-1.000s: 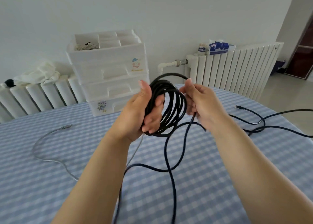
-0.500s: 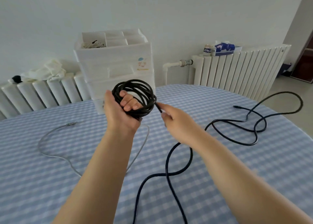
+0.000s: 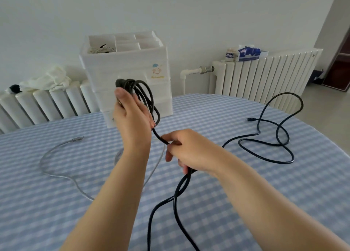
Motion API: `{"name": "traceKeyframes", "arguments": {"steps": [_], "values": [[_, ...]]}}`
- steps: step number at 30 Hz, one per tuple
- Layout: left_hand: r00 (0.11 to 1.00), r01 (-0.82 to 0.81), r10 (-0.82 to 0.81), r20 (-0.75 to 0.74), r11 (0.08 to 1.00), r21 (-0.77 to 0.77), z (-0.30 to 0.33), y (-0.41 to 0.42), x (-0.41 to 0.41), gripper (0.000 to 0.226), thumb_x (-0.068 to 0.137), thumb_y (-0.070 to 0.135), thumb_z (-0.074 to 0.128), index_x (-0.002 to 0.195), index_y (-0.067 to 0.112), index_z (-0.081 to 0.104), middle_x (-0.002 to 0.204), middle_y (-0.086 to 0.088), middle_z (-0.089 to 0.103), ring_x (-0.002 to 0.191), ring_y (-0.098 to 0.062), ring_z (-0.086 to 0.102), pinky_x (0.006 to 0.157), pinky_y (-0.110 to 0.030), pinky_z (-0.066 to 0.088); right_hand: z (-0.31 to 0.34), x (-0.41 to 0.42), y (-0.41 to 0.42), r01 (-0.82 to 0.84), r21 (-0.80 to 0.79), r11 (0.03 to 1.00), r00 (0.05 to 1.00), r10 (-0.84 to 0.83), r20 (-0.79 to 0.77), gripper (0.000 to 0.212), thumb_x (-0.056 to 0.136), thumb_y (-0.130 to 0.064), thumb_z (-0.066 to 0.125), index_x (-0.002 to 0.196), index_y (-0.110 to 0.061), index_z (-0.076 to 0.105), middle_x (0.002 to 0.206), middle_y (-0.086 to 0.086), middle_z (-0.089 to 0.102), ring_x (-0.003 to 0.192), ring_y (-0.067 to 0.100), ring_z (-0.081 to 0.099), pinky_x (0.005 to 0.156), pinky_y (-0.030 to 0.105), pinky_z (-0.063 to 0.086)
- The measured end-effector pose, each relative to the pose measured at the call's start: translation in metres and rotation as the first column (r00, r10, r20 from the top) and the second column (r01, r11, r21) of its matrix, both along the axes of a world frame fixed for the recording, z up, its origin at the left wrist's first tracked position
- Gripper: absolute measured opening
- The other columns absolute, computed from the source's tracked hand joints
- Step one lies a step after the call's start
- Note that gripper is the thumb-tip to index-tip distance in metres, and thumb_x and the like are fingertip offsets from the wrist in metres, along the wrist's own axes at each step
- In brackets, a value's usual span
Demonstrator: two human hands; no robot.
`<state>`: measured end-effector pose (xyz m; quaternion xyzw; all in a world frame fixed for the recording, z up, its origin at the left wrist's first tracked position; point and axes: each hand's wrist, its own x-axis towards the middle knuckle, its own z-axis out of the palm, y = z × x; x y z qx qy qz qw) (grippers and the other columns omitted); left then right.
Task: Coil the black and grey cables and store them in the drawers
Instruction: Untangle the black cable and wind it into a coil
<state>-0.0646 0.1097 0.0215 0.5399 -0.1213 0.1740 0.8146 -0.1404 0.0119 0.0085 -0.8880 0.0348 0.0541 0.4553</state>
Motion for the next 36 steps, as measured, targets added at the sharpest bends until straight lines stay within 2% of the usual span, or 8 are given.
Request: {"name": "traceKeyframes", "arguments": {"steps": [6,11,17,22,27,31,33,36], "values": [[0.955,-0.171,-0.003,0.296,0.809,0.562,-0.014,-0.006,0.005,0.046,0.070,0.072,0.039,0.075,0.026,0.042,0.051,0.005,0.045,0.044,-0.009,0.042,0.048,-0.028,0.038,0.011,-0.011,-0.001,-0.004,-0.009,1.000,0.998,0.004,0.058,0.024,0.094,-0.021,0.052,0.114,-0.024,0.041,0.072,-0.001,0.067,0.052,0.008,0.061,0.058,0.024,0.050],[0.931,-0.043,-0.257,0.258,0.625,0.780,-0.022,-0.006,0.016,0.074,0.059,0.096,0.010,0.067,0.029,0.039,0.051,0.008,0.045,0.048,-0.002,0.048,0.049,-0.015,0.036,0.024,-0.018,-0.010,-0.004,0.012,1.000,0.988,0.002,0.153,0.021,0.093,-0.020,0.057,0.102,-0.026,0.039,0.076,0.006,0.069,0.062,0.011,0.063,0.065,0.029,0.052],[0.876,0.312,-0.483,-0.021,0.532,0.787,-0.017,-0.002,0.008,0.077,0.066,0.085,0.005,0.045,0.022,0.044,0.039,0.001,0.049,0.041,-0.012,0.050,0.046,-0.015,0.041,0.029,-0.017,-0.024,-0.064,0.332,0.941,0.980,-0.003,0.197,0.021,0.096,-0.009,0.054,0.112,-0.016,0.042,0.074,0.003,0.071,0.049,0.013,0.059,0.063,0.034,0.056],[0.587,0.711,-0.776,-0.231,0.358,0.605,-0.018,-0.003,0.002,0.086,0.065,0.087,0.030,0.063,0.003,0.045,0.043,0.000,0.038,0.034,-0.012,0.038,0.040,-0.018,0.035,0.025,-0.007,-0.031,0.090,0.193,0.977,0.912,-0.158,0.379,0.016,0.095,-0.024,0.059,0.103,-0.024,0.045,0.051,-0.006,0.062,0.036,0.012,0.042,0.040,0.025,0.039],[0.493,0.753,-0.810,-0.318,0.214,0.622,-0.015,0.002,0.007,0.045,0.077,0.046,0.072,0.060,0.009,0.051,0.041,0.002,0.038,0.033,-0.012,0.039,0.040,-0.018,0.036,0.018,0.001,-0.040,0.213,0.139,0.967,0.849,-0.253,0.463,0.028,0.077,-0.041,0.075,0.085,-0.027,0.052,0.045,-0.005,0.051,0.039,0.010,0.036,0.043,0.024,0.031],[0.512,0.748,-0.769,-0.383,0.181,0.638,-0.015,0.004,0.009,0.040,0.087,0.026,0.061,0.064,-0.006,0.053,0.042,-0.003,0.048,0.036,-0.015,0.046,0.043,-0.021,0.040,0.015,0.005,-0.044,0.223,0.072,0.972,0.850,-0.230,0.474,0.031,0.073,-0.047,0.076,0.075,-0.025,0.055,0.048,-0.003,0.056,0.043,0.007,0.040,0.053,0.029,0.034],[0.518,0.741,-0.756,-0.400,0.163,0.652,-0.014,0.003,0.007,0.040,0.090,0.027,0.056,0.054,0.009,0.057,0.041,-0.004,0.052,0.036,-0.016,0.050,0.045,-0.021,0.041,0.017,0.003,-0.048,0.126,0.174,0.977,0.863,-0.195,0.466,0.020,0.081,-0.033,0.074,0.079,-0.023,0.057,0.046,-0.003,0.050,0.044,0.008,0.038,0.052,0.027,0.033],[0.487,0.793,-0.759,-0.433,0.177,0.582,-0.011,0.005,0.005,0.043,0.091,0.027,0.052,0.061,-0.004,0.047,0.036,-0.003,0.040,0.028,-0.015,0.040,0.038,-0.019,0.035,0.024,-0.001,-0.063,-0.052,0.331,0.942,0.905,-0.095,0.414,0.011,0.089,-0.015,0.066,0.096,-0.019,0.059,0.053,-0.009,0.047,0.043,0.008,0.037,0.048,0.023,0.037]]}}
